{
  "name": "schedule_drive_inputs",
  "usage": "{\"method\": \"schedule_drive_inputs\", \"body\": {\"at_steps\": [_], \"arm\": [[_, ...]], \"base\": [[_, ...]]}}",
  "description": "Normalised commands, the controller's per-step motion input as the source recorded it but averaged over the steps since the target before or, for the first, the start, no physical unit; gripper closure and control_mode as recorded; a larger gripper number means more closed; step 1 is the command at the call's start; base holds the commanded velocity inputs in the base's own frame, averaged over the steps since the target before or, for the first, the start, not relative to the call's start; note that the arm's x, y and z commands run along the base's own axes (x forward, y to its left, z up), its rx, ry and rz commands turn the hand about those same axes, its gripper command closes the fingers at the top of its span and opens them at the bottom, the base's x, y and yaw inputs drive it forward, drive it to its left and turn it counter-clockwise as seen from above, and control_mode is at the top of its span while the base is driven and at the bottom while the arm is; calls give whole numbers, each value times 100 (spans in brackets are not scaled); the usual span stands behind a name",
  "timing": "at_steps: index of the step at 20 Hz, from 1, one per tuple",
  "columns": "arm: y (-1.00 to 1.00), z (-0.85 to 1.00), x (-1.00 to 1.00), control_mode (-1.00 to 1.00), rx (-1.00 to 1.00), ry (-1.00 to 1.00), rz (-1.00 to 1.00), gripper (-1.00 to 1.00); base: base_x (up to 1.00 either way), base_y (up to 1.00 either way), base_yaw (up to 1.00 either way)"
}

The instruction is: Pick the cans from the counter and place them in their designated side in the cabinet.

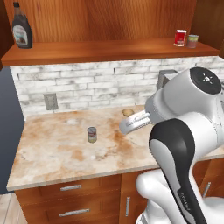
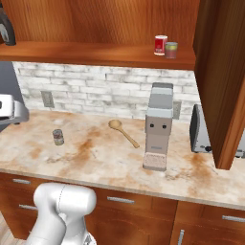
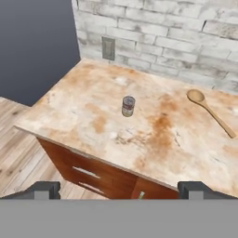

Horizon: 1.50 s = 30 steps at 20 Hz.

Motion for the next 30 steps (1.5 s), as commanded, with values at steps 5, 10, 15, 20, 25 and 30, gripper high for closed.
{"method": "schedule_drive_inputs", "body": {"at_steps": [5, 10, 15, 20, 25, 30], "arm": [[-1, 0, 16, -100, 4, 0, -2, -100], [0, 0, 16, -100, 4, 0, -3, -100], [-2, -7, 22, -100, 1, 0, -5, -100], [0, -17, 29, -100, 2, 0, -6, -100], [0, -20, 31, -100, 6, 0, -3, -100], [0, -19, 24, -100, 4, 0, -2, -100]], "base": [[0, 0, 0], [0, 0, 0], [0, 0, 0], [0, 0, 0], [0, 0, 0], [0, 0, 0]]}}
